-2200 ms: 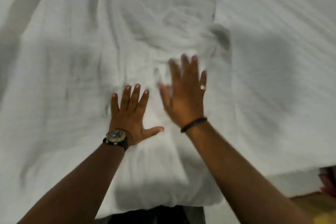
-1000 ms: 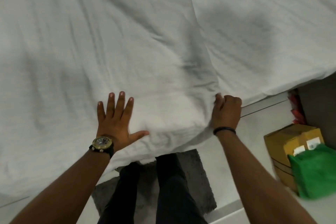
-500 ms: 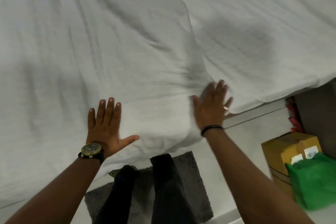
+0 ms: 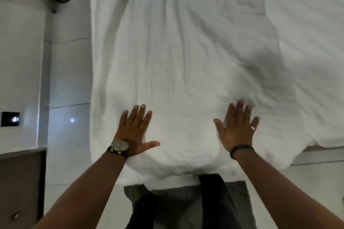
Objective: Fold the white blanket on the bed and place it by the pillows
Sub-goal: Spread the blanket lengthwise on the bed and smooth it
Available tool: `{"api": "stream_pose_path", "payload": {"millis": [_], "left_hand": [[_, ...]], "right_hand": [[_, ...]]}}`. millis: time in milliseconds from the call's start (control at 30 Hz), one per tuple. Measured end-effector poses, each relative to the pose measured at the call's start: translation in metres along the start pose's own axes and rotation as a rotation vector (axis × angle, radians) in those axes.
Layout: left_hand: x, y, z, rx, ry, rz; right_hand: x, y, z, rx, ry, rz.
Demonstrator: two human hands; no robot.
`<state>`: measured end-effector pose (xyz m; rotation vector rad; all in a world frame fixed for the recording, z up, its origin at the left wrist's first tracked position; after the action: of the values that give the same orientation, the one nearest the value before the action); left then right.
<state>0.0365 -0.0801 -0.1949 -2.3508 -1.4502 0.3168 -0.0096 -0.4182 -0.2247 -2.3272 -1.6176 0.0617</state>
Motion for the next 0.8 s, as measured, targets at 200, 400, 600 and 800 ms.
{"api": "stream_pose_path", "payload": {"millis": [200, 400, 600, 800], "left_hand": [[0.052, -0.022, 0.019, -0.111, -0.054, 0.110], [0.097, 0.003, 0.014, -0.179, 0.019, 0.349], [0.058, 0.100, -0.013, -0.209, 0.165, 0.628], [0.094, 0.125, -0.028, -0.265, 0.173, 0.516]], "right_hand": [[0.143, -0.032, 0.031, 0.021, 0.016, -0.111], [0.161, -0.032, 0.051, -0.086, -0.028, 0.113], [0.146, -0.035, 0.073, -0.070, -0.003, 0.153], [0.169, -0.015, 0.049, -0.232, 0.001, 0.004]]}}
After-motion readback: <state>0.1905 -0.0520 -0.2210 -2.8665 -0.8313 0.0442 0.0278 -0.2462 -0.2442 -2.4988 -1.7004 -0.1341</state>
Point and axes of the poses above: each hand's wrist, its own y-axis towards the middle knuckle, its own z-axis out of the palm, x = y × z, the point moved 6 cm from there along y, towards the middle knuckle, and after that the axes turned 4 degrees about -x, right-handed, at the moved point
